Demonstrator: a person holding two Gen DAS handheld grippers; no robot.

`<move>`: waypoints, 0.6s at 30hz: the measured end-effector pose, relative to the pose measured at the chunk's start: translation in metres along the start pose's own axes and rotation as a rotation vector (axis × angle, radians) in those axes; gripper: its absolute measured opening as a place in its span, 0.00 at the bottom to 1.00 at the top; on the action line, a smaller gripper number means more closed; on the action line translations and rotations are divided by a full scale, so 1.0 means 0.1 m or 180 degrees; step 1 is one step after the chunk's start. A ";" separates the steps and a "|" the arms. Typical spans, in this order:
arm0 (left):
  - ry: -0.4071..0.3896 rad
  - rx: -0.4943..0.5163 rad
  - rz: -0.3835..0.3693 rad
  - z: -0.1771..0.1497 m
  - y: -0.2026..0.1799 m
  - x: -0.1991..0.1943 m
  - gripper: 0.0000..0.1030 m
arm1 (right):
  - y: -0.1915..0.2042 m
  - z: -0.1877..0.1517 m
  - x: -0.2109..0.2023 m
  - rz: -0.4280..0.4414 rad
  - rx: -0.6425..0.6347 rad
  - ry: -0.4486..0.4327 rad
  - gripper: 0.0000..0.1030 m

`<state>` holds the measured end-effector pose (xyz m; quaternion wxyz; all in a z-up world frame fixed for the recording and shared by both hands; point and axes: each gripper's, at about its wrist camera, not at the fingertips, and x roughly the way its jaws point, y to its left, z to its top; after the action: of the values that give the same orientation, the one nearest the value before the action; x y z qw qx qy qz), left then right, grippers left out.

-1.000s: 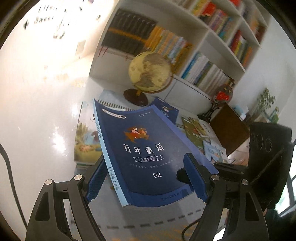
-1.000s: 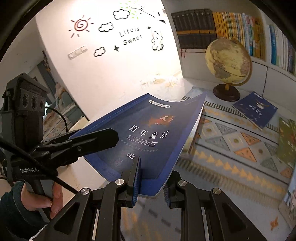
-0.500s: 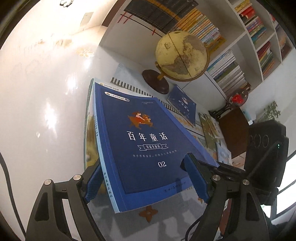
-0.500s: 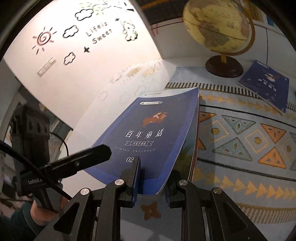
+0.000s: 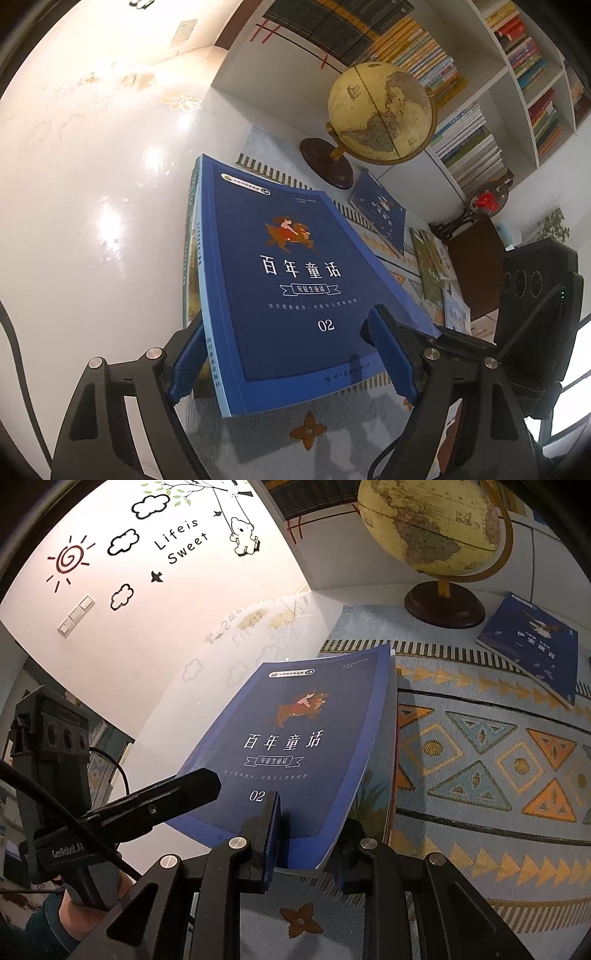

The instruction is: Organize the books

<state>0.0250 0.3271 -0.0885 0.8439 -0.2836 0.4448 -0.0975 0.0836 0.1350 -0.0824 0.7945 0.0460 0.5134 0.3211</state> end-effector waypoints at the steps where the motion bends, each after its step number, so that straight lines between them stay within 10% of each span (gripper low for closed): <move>1: -0.0001 -0.0028 0.0007 -0.01 0.01 -0.02 0.78 | -0.01 0.01 0.01 -0.0012 0.0013 0.0031 0.25; 11: -0.0084 -0.0243 0.0335 -0.27 -0.03 -0.32 0.78 | -0.06 -0.08 0.10 -0.0476 -0.0063 0.0319 0.30; 18: -0.0177 0.0197 0.0532 -0.67 -0.82 -0.58 0.78 | -0.39 -0.55 -0.74 -0.0413 0.0229 0.0094 0.31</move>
<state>-0.0559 0.2578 -0.0315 0.8695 -0.2219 0.4401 -0.0326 0.0355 0.0486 -0.0652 0.8038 0.0364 0.5382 0.2509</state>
